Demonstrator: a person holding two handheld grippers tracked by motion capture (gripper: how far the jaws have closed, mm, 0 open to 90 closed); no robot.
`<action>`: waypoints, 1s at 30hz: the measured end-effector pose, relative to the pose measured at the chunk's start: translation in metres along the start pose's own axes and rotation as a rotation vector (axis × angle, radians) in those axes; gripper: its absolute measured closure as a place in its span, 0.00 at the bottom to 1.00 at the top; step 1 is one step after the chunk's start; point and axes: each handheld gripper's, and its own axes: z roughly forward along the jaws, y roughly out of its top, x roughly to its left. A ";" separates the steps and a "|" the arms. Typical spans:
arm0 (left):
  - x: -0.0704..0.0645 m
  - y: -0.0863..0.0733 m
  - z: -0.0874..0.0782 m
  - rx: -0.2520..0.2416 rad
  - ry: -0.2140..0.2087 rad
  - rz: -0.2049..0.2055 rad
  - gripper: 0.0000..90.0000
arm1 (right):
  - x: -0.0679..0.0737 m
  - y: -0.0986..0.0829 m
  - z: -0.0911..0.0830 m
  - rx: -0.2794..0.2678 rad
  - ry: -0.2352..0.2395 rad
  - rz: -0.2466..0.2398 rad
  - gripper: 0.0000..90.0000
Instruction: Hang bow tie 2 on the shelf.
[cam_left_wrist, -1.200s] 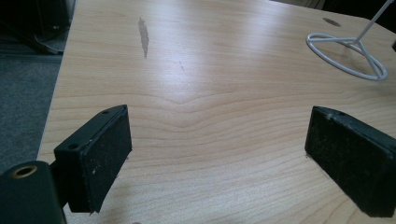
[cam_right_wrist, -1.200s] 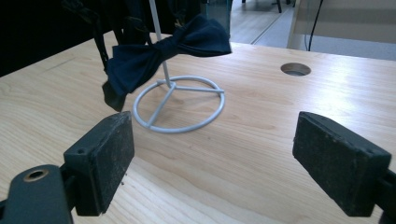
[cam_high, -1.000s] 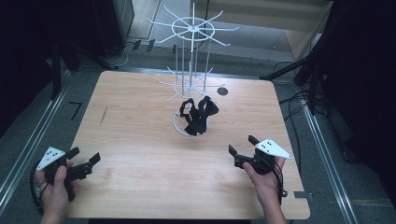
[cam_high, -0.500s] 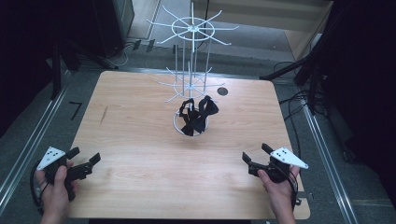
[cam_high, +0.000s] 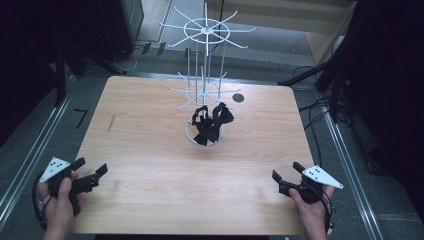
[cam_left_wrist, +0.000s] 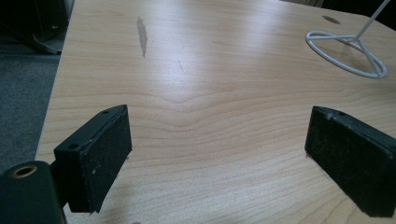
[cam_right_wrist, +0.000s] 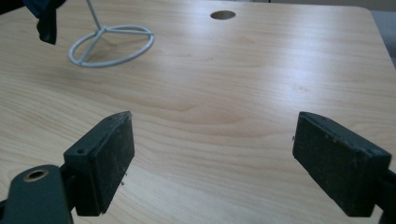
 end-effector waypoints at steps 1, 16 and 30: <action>0.000 0.000 0.000 0.000 0.000 0.000 0.09 | -0.002 -0.002 -0.001 0.006 -0.007 0.002 0.15; 0.000 0.000 0.000 0.000 0.000 0.003 0.09 | -0.026 -0.028 -0.025 0.063 -0.065 0.023 0.15; 0.000 0.000 0.000 0.002 0.000 0.009 0.09 | -0.037 -0.040 -0.031 0.091 -0.072 0.051 0.15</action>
